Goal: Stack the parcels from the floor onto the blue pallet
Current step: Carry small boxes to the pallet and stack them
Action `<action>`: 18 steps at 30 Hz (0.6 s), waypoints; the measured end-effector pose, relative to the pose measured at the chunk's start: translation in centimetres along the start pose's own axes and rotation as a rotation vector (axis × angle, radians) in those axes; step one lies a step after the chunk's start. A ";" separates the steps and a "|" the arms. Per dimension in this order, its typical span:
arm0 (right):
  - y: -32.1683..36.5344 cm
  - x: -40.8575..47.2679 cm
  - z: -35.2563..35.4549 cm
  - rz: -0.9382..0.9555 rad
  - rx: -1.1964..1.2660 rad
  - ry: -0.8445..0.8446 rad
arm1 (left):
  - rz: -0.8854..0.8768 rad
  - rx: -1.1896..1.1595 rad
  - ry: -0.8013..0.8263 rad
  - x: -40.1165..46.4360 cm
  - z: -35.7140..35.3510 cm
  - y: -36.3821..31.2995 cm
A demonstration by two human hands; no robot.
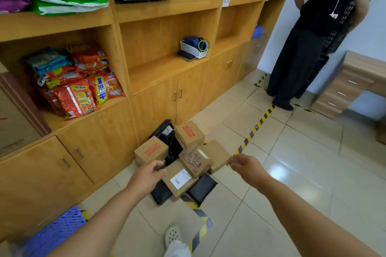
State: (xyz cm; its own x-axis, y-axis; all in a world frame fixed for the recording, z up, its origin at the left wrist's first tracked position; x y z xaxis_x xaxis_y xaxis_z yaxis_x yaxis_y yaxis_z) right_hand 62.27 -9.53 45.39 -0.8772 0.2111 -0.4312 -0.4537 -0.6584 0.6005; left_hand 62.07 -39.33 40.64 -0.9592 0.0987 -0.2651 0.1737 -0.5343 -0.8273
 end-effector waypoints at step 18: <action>7.0 26.0 8.4 -0.068 -0.050 0.051 | 0.131 0.026 0.022 27.9 -0.1 -4.9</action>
State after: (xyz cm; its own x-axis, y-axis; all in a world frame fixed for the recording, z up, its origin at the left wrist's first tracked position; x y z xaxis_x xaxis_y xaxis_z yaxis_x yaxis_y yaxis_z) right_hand 35.01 -2.58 44.03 -0.8349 0.2209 -0.5041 -0.5026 -0.6793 0.5347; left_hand 34.50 -33.86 37.24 -0.9234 0.0452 -0.3811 0.2909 -0.5654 -0.7718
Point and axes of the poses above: each hand's wrist, its own x-axis towards the middle knuckle, its own z-axis out of the back of the hand, y = z × x, the point moved 2 cm from there along x, towards the middle knuckle, and after that the axes turned 7 degrees about -z, right-handed, at the moved point
